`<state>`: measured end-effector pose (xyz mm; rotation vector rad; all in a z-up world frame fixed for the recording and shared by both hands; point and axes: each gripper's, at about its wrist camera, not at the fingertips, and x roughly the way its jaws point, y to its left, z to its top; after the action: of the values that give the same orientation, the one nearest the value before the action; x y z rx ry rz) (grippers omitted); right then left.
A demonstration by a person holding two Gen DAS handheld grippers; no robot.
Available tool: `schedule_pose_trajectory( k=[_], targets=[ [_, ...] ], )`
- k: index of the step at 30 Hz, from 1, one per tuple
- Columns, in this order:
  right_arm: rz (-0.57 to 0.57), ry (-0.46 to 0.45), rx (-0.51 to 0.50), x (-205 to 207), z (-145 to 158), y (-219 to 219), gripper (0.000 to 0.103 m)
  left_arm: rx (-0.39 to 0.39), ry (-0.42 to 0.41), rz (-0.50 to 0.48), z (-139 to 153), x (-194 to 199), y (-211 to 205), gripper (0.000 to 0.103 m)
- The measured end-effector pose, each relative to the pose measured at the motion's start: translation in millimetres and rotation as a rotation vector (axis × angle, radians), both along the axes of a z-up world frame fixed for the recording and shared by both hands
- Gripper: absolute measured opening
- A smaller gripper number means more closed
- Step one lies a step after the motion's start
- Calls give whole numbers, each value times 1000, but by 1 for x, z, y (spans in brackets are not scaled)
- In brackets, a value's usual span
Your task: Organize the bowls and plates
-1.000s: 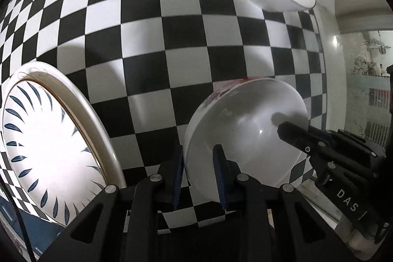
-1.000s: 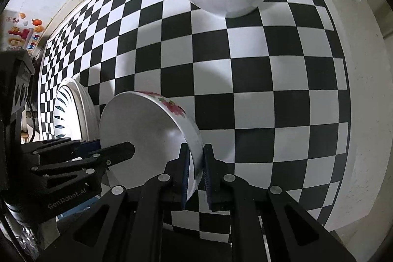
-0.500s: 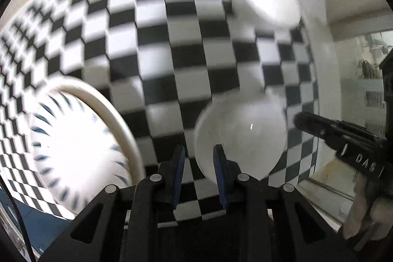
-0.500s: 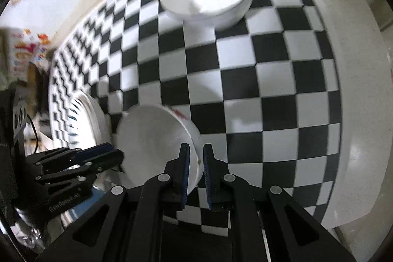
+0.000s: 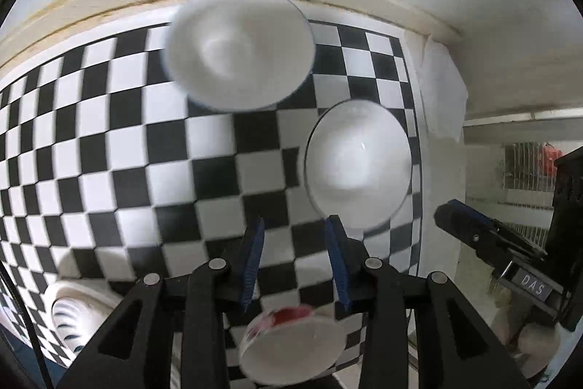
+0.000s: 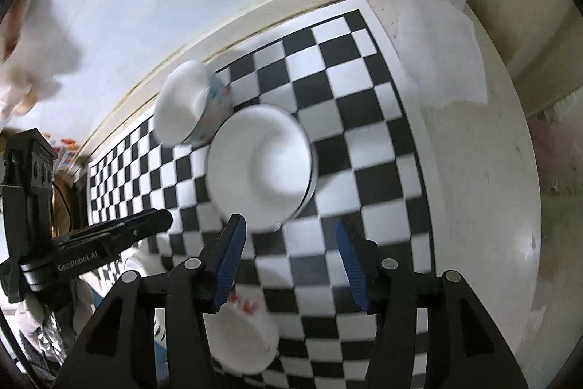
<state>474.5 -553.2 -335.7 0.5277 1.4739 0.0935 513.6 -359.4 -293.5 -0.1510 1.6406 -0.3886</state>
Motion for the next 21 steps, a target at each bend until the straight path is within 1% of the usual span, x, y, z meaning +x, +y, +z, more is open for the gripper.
schedule_pose_trajectory(
  k=[2, 4, 10, 11, 12, 13, 15, 16, 18, 20, 21],
  targets=[
    [2, 13, 0, 11, -10, -1, 55, -3, 27, -4, -10, 10, -8, 32],
    [5, 38, -2, 24, -29, 0, 55, -6, 57, -13, -23, 17, -18, 32],
    [12, 110, 26, 48, -71, 5, 54, 17, 99, -43, -47, 31, -38, 31],
    [11, 117, 27, 51, -76, 7, 51, 17, 103, -44, -50, 33, -41, 31],
    [11, 124, 28, 52, -81, 8, 44, 21, 104, -45, -52, 34, -42, 31],
    [11, 130, 26, 54, -85, 9, 40, 22, 101, -47, -54, 36, -43, 31],
    [7, 138, 33, 56, -91, 10, 26, 30, 98, -45, -57, 40, -43, 25],
    [4, 143, 39, 57, -95, 10, 23, 33, 97, -46, -58, 41, -43, 23],
    [2, 149, 27, 58, -99, 10, 15, 33, 99, -43, -60, 44, -41, 17],
    [2, 147, 12, 57, -100, 10, 11, 30, 104, -37, -62, 45, -37, 15],
    [6, 145, 8, 58, -99, 11, 11, 24, 105, -34, -62, 46, -36, 15]
  ],
)
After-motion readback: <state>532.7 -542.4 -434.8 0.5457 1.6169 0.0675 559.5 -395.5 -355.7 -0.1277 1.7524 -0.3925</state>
